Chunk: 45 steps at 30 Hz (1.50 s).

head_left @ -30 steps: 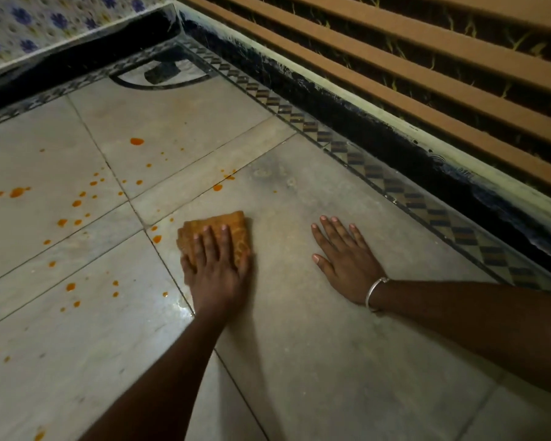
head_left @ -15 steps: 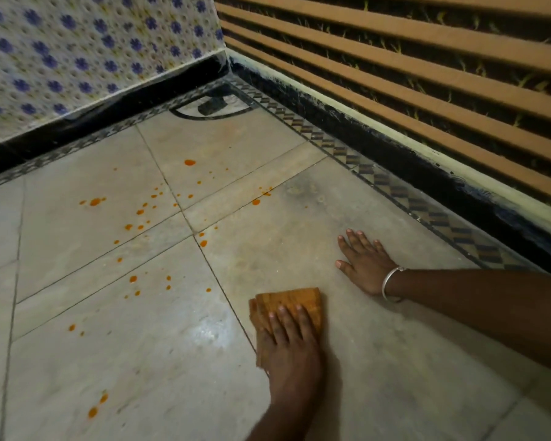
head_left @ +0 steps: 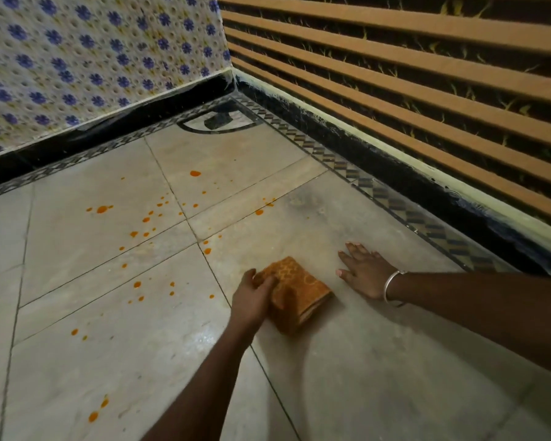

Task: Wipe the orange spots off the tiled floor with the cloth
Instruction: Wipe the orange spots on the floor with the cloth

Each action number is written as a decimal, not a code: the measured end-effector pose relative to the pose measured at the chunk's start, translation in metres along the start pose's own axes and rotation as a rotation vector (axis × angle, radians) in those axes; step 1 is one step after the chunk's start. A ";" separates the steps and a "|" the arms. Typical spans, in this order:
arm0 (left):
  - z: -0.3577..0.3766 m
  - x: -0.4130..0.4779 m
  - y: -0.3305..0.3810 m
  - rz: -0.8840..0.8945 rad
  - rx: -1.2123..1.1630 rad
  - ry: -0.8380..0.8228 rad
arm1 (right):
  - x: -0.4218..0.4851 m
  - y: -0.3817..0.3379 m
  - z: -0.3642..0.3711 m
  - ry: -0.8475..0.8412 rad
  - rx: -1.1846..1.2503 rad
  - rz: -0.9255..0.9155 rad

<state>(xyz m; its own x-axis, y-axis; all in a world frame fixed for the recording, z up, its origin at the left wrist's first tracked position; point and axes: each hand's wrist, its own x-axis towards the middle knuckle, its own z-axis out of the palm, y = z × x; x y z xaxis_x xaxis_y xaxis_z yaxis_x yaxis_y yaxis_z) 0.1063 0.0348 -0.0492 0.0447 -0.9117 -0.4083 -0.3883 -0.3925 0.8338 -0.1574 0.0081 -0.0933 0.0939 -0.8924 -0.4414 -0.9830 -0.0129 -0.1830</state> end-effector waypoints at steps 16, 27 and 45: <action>0.029 0.059 -0.057 0.443 1.059 -0.023 | 0.026 -0.002 0.030 0.151 -0.057 -0.043; 0.039 -0.040 -0.057 0.068 1.082 -0.104 | 0.020 -0.013 0.004 0.000 -0.027 -0.040; 0.020 0.008 0.074 -0.212 -0.961 -0.093 | -0.007 -0.035 -0.104 0.045 -0.141 0.171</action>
<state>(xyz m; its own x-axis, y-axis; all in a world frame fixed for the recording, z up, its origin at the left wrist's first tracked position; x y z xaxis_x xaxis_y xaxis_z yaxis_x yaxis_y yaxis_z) 0.0592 0.0009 0.0015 -0.0618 -0.8140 -0.5776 0.5335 -0.5161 0.6701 -0.1401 -0.0318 0.0080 -0.0802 -0.9060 -0.4155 -0.9966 0.0805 0.0169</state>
